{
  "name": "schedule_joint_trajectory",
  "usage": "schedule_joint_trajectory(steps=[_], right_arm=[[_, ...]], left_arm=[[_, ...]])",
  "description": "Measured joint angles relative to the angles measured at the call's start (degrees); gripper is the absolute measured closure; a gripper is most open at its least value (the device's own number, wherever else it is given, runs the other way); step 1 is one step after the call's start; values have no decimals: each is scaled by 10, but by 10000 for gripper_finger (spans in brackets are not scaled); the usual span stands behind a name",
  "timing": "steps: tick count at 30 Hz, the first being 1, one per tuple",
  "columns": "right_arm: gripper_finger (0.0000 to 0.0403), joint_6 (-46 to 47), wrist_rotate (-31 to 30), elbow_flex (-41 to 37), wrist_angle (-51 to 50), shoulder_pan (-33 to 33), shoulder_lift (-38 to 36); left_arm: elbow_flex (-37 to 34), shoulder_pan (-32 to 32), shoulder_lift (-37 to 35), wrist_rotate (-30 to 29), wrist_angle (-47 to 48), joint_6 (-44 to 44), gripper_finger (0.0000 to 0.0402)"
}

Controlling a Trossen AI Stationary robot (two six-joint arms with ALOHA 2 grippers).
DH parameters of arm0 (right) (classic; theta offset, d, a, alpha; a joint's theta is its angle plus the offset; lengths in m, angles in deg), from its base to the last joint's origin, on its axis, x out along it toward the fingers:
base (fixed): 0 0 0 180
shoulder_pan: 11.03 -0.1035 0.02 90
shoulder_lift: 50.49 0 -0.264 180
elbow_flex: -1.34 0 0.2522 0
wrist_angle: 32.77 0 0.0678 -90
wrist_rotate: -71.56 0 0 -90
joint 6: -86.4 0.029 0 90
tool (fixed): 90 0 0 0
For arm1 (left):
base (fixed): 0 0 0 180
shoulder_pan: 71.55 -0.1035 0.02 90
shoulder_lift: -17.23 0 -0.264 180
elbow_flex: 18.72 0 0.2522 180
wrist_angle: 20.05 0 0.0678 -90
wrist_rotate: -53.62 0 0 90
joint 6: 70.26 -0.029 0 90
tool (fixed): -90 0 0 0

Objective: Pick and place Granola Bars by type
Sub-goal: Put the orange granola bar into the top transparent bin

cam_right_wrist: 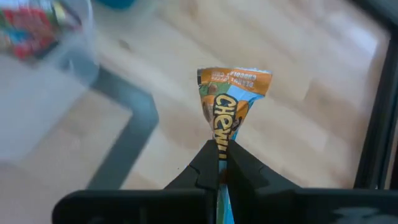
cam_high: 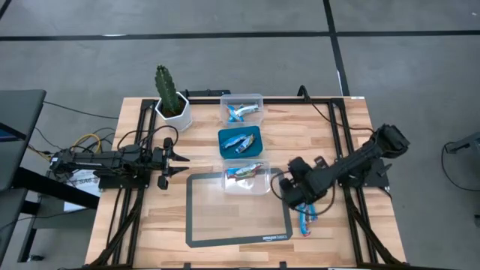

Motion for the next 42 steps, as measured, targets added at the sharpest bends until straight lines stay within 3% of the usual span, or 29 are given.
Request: schedule_joint_trajectory(steps=[13, 24, 36, 42], right_arm=[[397, -271, -106, 69, 73, 148, 0], [396, -566, -109, 109, 232, 279, 0], [397, -887, -18, 124, 472, 405, 0], [397, -1003, 36, 124, 551, 451, 0]], left_arm=[[0, 0, 0, 0, 0, -1, 273], [0, 0, 0, 0, 0, 1, 273], [0, 0, 0, 0, 0, -1, 273], [0, 0, 0, 0, 0, 2, 273]])
